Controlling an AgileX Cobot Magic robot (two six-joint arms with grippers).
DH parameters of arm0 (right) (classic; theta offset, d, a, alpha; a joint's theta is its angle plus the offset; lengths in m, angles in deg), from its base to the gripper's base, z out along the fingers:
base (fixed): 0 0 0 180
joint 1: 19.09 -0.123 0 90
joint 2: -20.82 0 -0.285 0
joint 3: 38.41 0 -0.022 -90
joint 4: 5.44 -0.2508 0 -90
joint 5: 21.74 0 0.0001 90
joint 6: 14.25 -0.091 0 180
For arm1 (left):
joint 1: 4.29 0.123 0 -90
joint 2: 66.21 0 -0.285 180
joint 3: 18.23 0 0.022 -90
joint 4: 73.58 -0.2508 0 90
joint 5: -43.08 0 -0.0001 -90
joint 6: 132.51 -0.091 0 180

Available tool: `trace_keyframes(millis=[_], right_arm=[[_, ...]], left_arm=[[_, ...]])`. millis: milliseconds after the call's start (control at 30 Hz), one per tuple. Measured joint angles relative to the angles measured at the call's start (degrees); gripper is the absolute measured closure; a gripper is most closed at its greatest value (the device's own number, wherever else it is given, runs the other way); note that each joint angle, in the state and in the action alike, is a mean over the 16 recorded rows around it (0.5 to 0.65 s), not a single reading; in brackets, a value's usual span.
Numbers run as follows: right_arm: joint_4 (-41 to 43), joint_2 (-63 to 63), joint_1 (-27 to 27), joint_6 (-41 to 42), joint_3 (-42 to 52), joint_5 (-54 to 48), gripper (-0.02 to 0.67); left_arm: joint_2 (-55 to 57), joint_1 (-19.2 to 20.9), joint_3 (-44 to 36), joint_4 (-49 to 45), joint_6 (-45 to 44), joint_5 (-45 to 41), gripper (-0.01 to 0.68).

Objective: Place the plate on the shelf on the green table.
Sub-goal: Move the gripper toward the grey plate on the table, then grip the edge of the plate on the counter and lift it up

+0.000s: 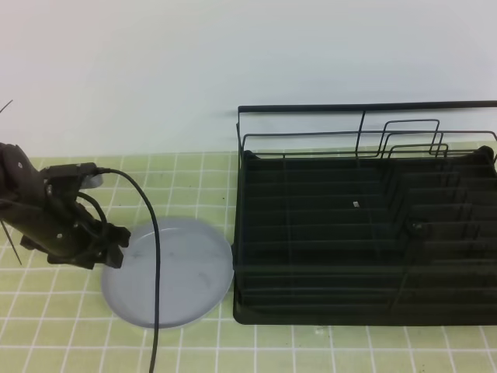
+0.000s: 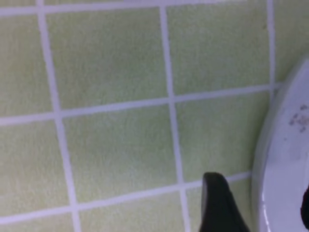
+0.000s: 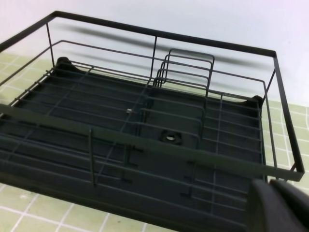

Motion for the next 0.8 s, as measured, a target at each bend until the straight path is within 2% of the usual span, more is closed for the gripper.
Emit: trace_keyframes(millis=[333,800], right_arm=[[-0.46,0.00,0.00,0.00,0.01,0.18,0.652],[-0.92,0.00,0.00,0.00,0.01,1.29,0.652]], left_arm=[[0.00,-0.35,0.03,-0.15,-1.12,-0.88,0.333],[0.34,-0.62,0.23,1.51,-2.46,2.41,0.427]])
